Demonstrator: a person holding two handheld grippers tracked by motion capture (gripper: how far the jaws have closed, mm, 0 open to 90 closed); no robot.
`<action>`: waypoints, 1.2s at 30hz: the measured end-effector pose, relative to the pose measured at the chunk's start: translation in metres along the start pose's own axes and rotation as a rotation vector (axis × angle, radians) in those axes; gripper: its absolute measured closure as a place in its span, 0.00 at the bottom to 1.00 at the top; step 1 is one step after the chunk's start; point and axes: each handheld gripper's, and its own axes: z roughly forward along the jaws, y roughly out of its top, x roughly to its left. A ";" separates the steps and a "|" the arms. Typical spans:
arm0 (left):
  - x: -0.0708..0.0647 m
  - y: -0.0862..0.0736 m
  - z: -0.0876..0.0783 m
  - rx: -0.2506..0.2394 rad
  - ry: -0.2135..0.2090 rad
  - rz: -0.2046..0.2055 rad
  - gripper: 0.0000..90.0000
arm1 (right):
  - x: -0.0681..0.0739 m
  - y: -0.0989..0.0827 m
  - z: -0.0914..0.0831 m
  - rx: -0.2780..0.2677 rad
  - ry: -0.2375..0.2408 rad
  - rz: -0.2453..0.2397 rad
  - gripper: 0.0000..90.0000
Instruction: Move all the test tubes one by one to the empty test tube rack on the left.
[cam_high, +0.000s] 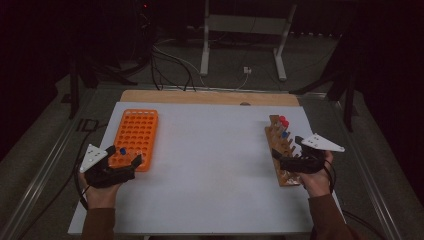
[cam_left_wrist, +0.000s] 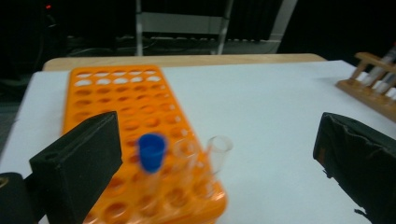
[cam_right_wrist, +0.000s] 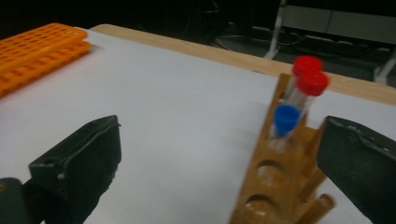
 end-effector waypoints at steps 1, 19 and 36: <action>-0.004 0.001 0.001 0.000 -0.003 0.010 0.01 | -0.003 0.002 0.001 0.005 -0.007 0.003 0.01; -0.048 -0.008 0.023 -0.003 -0.093 0.073 0.01 | -0.035 0.007 0.035 0.108 -0.097 -0.002 0.64; -0.050 -0.014 0.027 0.026 -0.090 0.077 0.01 | -0.031 0.003 0.050 0.143 -0.112 -0.024 0.84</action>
